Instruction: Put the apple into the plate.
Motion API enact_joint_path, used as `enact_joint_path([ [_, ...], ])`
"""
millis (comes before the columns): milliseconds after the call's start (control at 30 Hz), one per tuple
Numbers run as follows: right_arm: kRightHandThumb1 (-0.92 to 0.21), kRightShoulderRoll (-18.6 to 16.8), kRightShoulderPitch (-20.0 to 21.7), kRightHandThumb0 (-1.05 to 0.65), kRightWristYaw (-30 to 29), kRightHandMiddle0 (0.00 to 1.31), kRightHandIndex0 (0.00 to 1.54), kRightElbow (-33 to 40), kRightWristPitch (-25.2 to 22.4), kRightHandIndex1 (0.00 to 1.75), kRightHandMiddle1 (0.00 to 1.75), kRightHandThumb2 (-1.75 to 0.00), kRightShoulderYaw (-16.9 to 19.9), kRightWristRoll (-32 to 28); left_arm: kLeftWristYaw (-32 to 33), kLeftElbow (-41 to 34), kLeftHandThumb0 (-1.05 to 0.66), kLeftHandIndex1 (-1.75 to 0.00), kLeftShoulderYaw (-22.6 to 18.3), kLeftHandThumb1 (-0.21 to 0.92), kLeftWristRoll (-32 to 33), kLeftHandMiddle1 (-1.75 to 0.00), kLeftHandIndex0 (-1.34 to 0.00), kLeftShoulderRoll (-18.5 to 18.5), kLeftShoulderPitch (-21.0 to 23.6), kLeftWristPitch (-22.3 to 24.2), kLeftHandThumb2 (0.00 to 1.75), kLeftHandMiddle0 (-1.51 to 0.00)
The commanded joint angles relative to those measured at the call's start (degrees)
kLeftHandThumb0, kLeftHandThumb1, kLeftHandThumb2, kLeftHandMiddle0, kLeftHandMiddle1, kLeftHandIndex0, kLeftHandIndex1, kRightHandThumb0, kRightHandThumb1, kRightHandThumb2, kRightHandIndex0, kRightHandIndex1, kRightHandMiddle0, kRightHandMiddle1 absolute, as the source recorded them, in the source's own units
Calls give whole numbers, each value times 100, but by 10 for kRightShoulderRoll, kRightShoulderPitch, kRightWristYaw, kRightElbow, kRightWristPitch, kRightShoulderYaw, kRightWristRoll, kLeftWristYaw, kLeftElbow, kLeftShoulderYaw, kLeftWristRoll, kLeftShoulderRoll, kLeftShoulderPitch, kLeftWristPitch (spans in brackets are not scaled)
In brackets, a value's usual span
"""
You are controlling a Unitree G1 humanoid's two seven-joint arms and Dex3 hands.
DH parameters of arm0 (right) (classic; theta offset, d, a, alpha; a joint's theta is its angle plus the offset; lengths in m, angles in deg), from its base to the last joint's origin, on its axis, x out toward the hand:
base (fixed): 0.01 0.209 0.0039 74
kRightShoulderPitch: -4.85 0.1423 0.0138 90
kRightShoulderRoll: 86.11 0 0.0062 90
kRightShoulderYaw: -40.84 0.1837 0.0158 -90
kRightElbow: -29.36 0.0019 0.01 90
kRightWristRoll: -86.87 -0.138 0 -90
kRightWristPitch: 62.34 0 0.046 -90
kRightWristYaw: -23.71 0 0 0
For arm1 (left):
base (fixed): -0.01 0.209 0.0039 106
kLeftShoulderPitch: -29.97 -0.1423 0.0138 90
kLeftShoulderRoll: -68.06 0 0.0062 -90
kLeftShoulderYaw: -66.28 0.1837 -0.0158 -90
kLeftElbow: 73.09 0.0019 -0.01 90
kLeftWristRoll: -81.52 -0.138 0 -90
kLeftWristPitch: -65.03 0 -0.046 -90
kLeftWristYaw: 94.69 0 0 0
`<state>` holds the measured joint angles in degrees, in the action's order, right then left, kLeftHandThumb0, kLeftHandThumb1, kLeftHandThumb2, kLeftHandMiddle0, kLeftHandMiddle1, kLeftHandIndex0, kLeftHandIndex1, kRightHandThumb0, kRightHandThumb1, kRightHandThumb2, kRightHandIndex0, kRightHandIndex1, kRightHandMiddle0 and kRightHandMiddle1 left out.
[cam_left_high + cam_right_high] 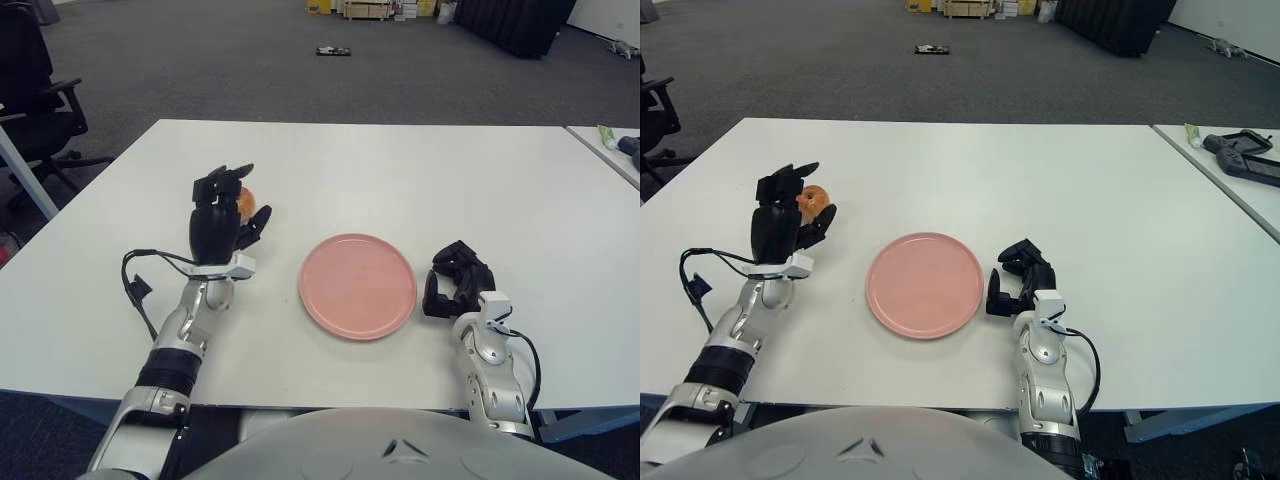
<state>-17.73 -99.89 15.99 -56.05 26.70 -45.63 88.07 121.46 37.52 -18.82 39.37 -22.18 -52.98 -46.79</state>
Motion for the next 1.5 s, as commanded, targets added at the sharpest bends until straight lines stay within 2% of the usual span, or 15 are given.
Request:
enact_joint_path([
  [0,9,1,-7,-1,-1,72,93,-15,-18,175,164,-175,1,-2,-3,28,-104,-5,9,77,-9,-2,0,-16,37,22,49,0],
  [267,8,1,-7,-1,-4,71,93,-13,-21,175,164,-174,1,2,-34,65,-105,0,24,68,10,0,0,-30,75,30,42,0],
  [433,8,2,-7,-1,-4,71,93,-13,-22,175,165,-174,0,2,-43,91,-105,0,34,66,14,0,0,-35,102,33,41,0],
  [633,8,2,-7,-1,-6,71,93,-13,-23,175,165,-175,-1,3,-27,197,-104,0,59,66,11,0,0,-36,168,11,41,0],
  [833,8,0,-6,-1,-10,71,93,-13,-27,175,164,-175,1,3,-30,282,-102,0,82,66,14,0,0,-44,208,-10,42,0],
  [1133,9,2,-6,-1,-9,72,93,-16,-21,175,164,-175,4,-1,-39,396,-97,0,107,57,21,0,0,-41,256,-17,58,0],
  [1467,8,1,-8,-1,-11,72,93,-12,-23,175,164,-175,4,2,-55,470,-96,0,125,59,35,0,0,-37,287,-22,63,0],
])
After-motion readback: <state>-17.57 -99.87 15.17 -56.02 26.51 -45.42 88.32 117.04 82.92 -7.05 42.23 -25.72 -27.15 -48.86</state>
